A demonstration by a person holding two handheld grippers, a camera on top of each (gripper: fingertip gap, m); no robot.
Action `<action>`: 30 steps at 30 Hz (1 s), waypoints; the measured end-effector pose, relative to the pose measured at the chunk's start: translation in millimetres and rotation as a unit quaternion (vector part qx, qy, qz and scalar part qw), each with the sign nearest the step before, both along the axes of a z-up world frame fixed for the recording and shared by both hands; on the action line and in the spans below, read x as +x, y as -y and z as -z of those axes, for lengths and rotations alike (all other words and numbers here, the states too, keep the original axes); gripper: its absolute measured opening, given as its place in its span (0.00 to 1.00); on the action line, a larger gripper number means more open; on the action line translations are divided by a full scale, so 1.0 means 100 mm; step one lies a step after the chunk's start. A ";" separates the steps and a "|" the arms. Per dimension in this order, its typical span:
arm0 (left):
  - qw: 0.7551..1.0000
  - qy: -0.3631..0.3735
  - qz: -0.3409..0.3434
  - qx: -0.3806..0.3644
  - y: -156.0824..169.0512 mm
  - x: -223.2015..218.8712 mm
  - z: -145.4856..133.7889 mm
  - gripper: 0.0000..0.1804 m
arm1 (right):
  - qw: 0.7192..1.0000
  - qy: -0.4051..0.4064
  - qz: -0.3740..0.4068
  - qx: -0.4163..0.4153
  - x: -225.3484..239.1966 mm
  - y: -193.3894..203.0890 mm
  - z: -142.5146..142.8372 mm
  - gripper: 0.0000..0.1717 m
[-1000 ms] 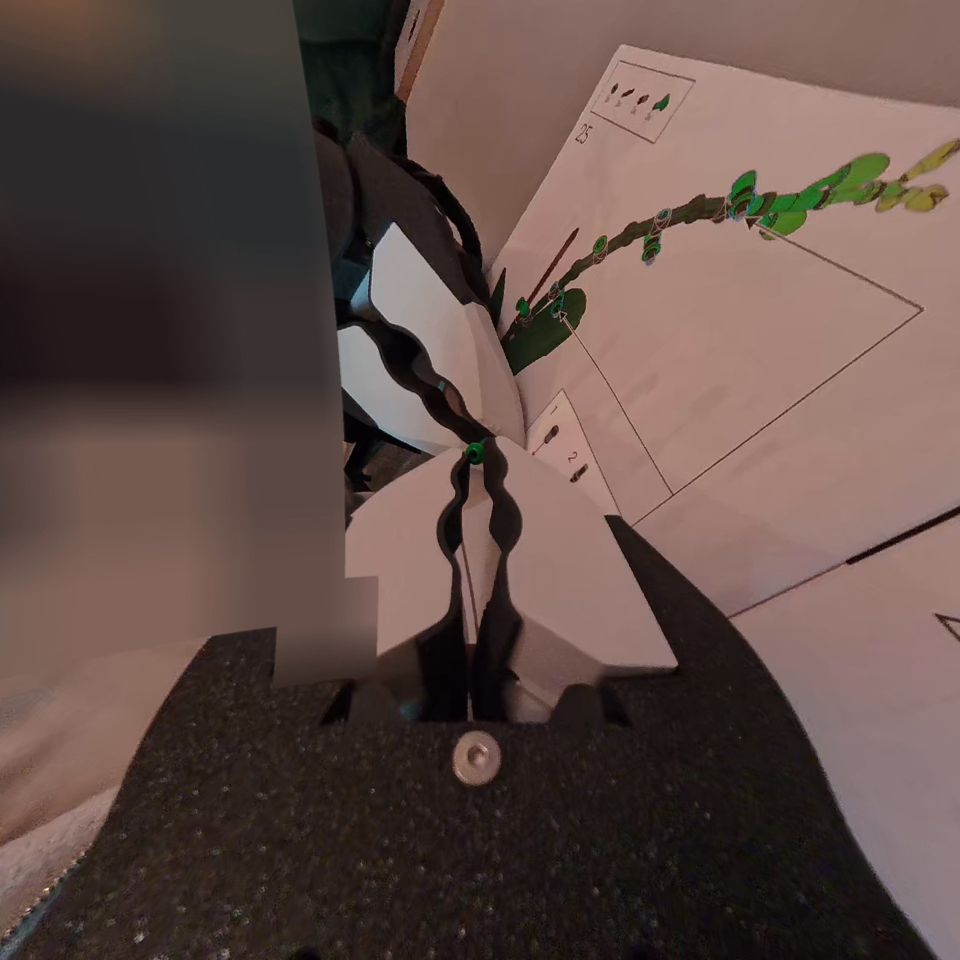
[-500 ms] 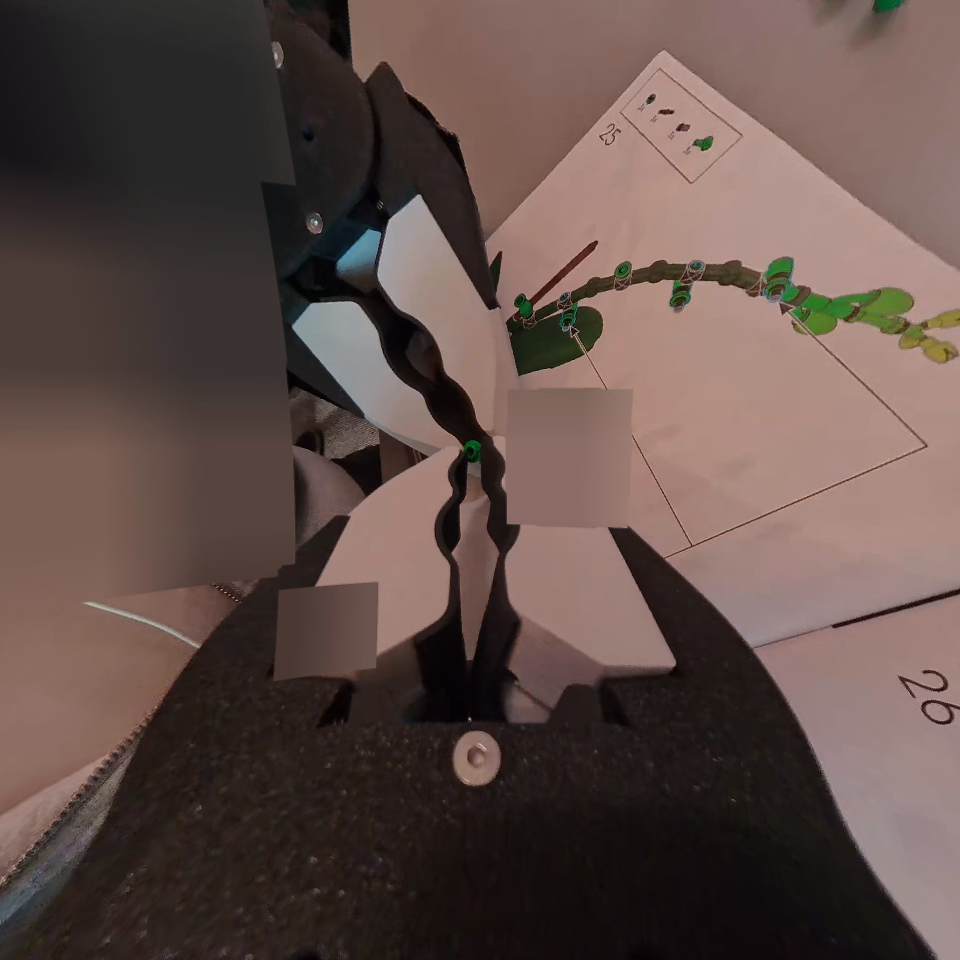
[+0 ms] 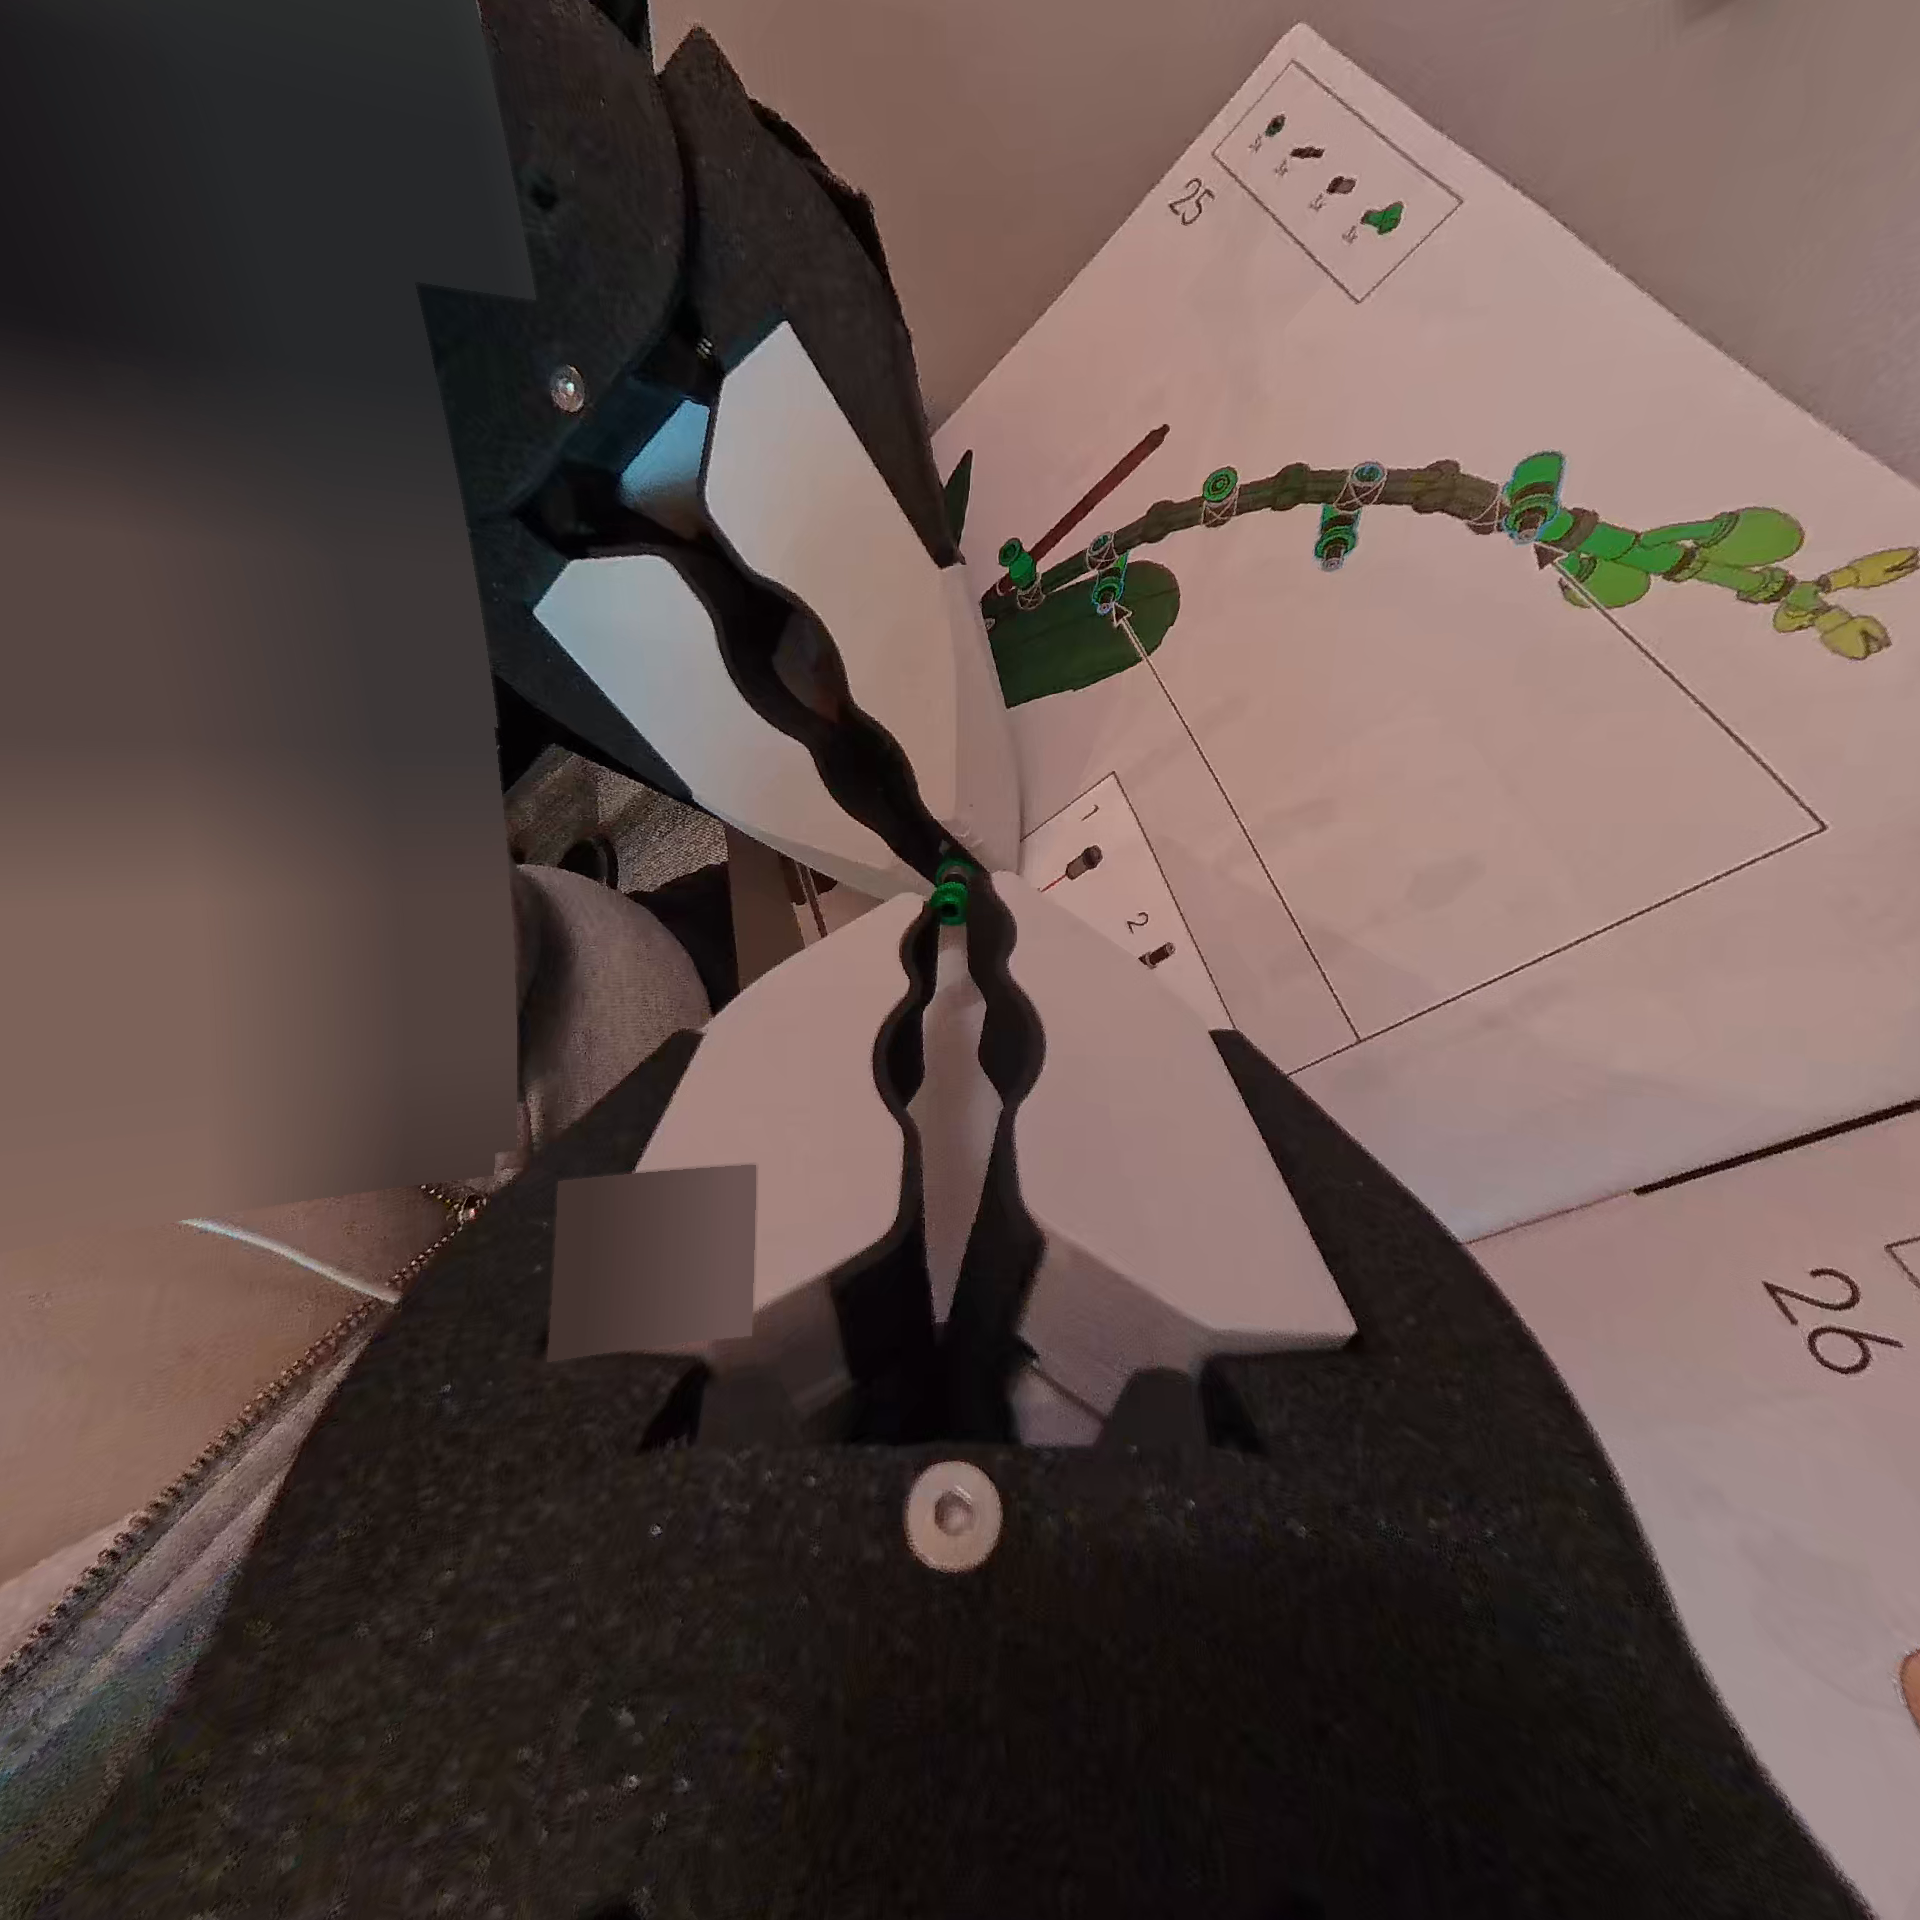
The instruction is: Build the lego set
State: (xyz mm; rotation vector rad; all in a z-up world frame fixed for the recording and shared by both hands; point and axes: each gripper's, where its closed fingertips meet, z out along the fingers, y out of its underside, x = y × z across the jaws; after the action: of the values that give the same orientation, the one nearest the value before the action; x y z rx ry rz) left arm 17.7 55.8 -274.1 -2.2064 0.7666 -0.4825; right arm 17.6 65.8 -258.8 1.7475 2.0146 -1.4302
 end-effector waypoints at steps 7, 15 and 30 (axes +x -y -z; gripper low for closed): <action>1.000 -0.003 0.001 0.003 0.00 -0.01 0.00 0.03 | 1.000 0.012 -0.015 0.017 -0.01 0.03 0.02 0.03; 1.000 -0.004 0.001 0.004 0.01 -0.01 -0.01 0.03 | 0.996 -0.017 -0.024 0.082 -0.03 0.03 0.06 0.04; 1.000 -0.004 0.000 0.004 -0.01 -0.01 0.01 0.03 | 0.977 -0.069 -0.088 0.181 -0.02 0.00 0.02 0.03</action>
State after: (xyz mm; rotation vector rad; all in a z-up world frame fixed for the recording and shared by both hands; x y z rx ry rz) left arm 17.1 56.6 -274.6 -2.2028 0.7721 -0.4708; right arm 15.4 65.4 -260.6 1.5679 2.5659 -1.2205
